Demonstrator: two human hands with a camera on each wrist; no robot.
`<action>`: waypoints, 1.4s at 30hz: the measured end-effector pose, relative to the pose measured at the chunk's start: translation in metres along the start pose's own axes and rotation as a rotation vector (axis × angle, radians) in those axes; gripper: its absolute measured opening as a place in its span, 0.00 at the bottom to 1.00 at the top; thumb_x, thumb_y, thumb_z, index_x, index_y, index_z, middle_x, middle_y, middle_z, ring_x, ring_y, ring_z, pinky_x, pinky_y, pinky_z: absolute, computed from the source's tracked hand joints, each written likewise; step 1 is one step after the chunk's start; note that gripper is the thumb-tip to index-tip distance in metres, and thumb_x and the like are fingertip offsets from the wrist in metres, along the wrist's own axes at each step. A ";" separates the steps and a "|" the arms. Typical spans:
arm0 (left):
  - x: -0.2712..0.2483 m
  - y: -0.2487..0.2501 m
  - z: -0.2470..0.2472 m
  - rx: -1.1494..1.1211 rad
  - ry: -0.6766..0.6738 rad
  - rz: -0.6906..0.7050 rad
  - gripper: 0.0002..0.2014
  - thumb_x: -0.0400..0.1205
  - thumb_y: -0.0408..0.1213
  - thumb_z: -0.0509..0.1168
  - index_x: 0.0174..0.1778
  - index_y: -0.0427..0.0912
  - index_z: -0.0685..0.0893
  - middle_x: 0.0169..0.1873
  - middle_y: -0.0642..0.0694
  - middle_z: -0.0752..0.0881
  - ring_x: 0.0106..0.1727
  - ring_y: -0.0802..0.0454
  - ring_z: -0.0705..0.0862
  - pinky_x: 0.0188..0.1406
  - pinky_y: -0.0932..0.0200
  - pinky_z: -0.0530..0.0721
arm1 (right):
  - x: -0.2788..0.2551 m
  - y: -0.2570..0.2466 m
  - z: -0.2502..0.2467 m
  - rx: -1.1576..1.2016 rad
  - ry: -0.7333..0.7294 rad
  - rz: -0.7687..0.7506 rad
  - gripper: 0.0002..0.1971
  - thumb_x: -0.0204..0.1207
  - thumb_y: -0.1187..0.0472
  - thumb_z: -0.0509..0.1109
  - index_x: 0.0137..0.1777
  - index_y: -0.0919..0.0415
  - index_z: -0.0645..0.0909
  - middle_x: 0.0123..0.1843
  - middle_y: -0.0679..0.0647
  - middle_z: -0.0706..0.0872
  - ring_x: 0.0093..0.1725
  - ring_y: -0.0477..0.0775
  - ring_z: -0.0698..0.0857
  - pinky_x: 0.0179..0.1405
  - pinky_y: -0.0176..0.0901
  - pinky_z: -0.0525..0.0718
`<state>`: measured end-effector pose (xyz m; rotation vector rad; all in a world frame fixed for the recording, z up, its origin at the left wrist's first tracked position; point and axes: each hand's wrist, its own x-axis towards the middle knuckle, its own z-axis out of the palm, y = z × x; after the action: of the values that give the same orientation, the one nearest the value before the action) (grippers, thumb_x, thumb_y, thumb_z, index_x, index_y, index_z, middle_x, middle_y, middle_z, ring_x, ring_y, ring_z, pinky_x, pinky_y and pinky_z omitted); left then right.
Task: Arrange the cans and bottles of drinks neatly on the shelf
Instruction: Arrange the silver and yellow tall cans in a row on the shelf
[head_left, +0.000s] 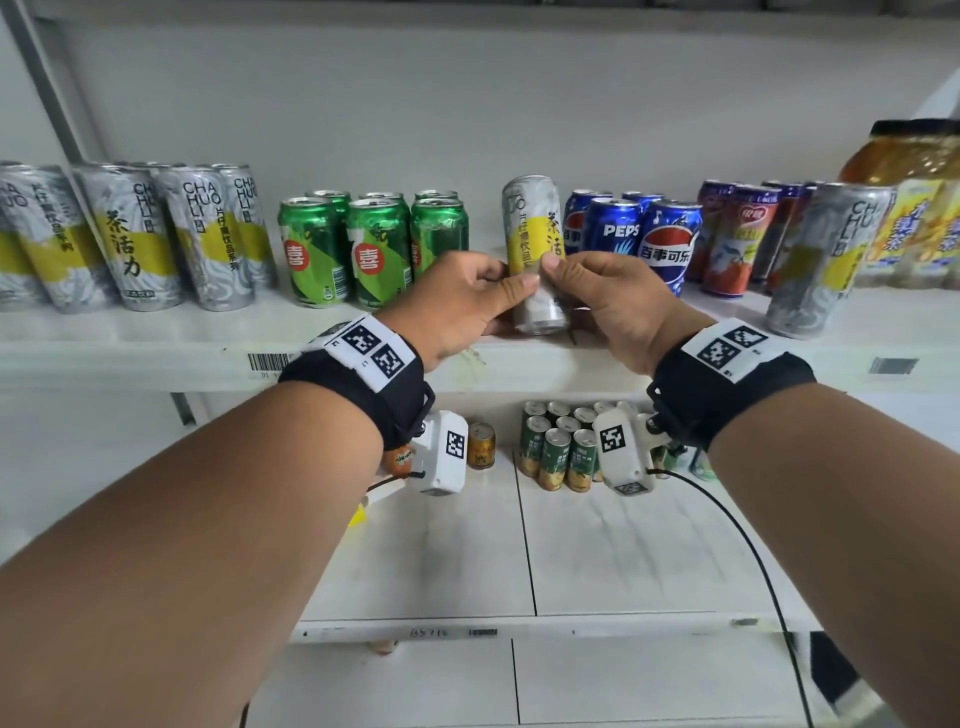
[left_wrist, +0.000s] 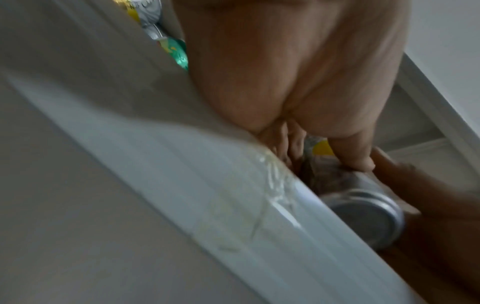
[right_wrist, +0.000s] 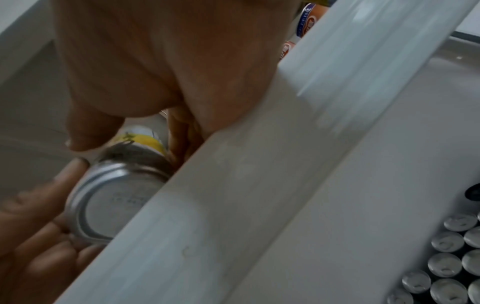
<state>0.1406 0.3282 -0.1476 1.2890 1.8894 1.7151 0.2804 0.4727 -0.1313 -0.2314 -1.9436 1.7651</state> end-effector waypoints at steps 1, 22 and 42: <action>-0.001 0.000 0.003 -0.005 0.023 0.044 0.12 0.81 0.42 0.81 0.55 0.42 0.89 0.49 0.43 0.96 0.53 0.47 0.96 0.52 0.50 0.95 | 0.000 0.000 0.001 0.032 0.015 -0.002 0.11 0.83 0.54 0.77 0.55 0.62 0.89 0.57 0.64 0.94 0.57 0.66 0.93 0.62 0.63 0.92; 0.006 0.006 0.001 -0.153 -0.039 -0.088 0.29 0.72 0.48 0.84 0.59 0.28 0.90 0.57 0.30 0.94 0.66 0.29 0.91 0.74 0.32 0.86 | -0.003 -0.003 0.004 -0.018 0.027 0.032 0.21 0.90 0.54 0.68 0.66 0.75 0.85 0.62 0.75 0.89 0.55 0.69 0.90 0.55 0.64 0.94; 0.011 0.007 0.003 -0.177 0.052 -0.147 0.24 0.86 0.53 0.75 0.49 0.30 0.91 0.44 0.32 0.94 0.44 0.41 0.96 0.43 0.47 0.95 | -0.002 0.002 0.006 -0.222 -0.089 0.009 0.22 0.69 0.51 0.79 0.62 0.60 0.90 0.58 0.66 0.93 0.53 0.59 0.90 0.63 0.63 0.86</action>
<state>0.1399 0.3380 -0.1380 1.0242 1.7658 1.8086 0.2785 0.4666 -0.1342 -0.2417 -2.2067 1.5884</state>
